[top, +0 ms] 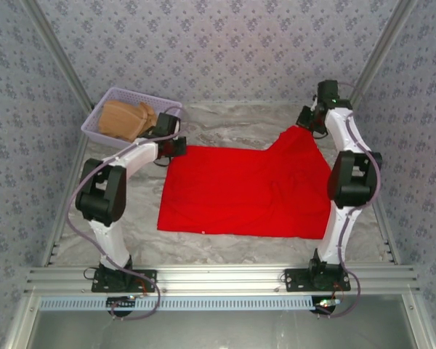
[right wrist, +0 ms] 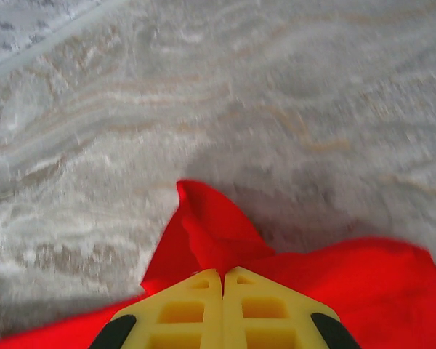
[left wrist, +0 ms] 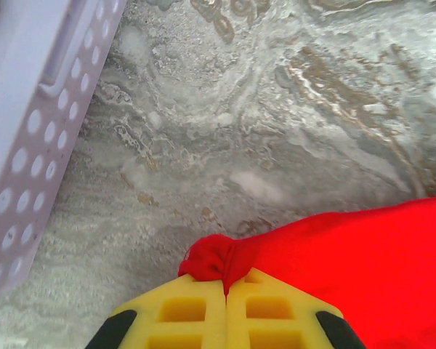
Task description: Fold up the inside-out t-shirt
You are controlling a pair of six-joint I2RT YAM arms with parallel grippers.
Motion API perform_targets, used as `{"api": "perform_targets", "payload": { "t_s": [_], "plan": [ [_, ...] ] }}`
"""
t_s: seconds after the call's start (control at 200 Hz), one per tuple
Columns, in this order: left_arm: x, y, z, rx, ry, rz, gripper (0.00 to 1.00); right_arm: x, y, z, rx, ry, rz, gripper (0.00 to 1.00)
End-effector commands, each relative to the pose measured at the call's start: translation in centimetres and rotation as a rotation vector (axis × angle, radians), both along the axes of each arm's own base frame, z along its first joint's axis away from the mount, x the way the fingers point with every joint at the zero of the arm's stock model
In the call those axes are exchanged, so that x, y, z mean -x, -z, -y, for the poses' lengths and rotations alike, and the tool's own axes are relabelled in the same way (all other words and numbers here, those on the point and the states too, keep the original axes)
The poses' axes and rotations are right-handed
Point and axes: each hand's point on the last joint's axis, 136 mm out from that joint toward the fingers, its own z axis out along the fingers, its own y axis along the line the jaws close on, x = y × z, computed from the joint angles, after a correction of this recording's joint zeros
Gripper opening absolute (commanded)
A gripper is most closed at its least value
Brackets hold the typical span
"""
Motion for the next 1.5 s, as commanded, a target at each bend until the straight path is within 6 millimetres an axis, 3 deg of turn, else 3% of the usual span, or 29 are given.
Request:
{"api": "perform_targets", "payload": {
  "t_s": [0.0, 0.22, 0.235, 0.245, 0.275, 0.4, 0.49, 0.65, 0.929, 1.324, 1.494],
  "plan": [
    [1.1, -2.7, 0.4, 0.092, -0.002, 0.054, 0.0, 4.6, -3.1, 0.7, -0.002, 0.007, 0.029, 0.0],
    [6.0, -2.2, -1.1, 0.105, -0.013, 0.045, 0.0, 14.8, -1.9, 1.4, -0.045, 0.092, -0.005, 0.0],
    [6.4, -2.1, -1.2, 0.106, -0.012, 0.046, 0.0, 15.2, -2.5, 1.5, -0.049, 0.099, 0.017, 0.0],
    [6.6, -2.2, -1.3, 0.108, -0.013, 0.048, 0.0, 16.0, -1.2, 1.4, -0.055, 0.102, -0.016, 0.0],
    [7.3, -2.0, -1.6, 0.109, -0.02, 0.046, 0.0, 17.3, -0.9, 1.3, -0.061, 0.109, -0.021, 0.0],
    [9.9, -1.0, -2.0, 0.126, -0.014, 0.034, 0.0, 21.6, -0.1, 1.4, -0.07, 0.142, -0.045, 0.0],
    [11.3, 0.2, -2.1, 0.127, -0.011, 0.013, 0.0, 23.5, 0.4, 1.5, -0.068, 0.158, -0.055, 0.0],
    [12.6, 1.6, -1.4, 0.138, 0.018, -0.034, 0.0, 25.0, 1.3, 1.8, -0.072, 0.175, -0.087, 0.0],
    [13.7, 1.8, -0.9, 0.093, 0.06, -0.052, 0.03, 25.8, -0.9, 3.0, -0.037, 0.202, -0.046, 0.0],
    [17.0, 5.0, -1.8, 0.032, 0.057, -0.131, 0.03, 27.9, 1.8, 2.9, -0.025, 0.205, -0.133, 0.0],
    [18.1, 6.0, -2.4, 0.008, 0.042, -0.153, 0.11, 29.1, 3.0, 2.8, -0.006, 0.23, -0.184, 0.05]
  ]
}}
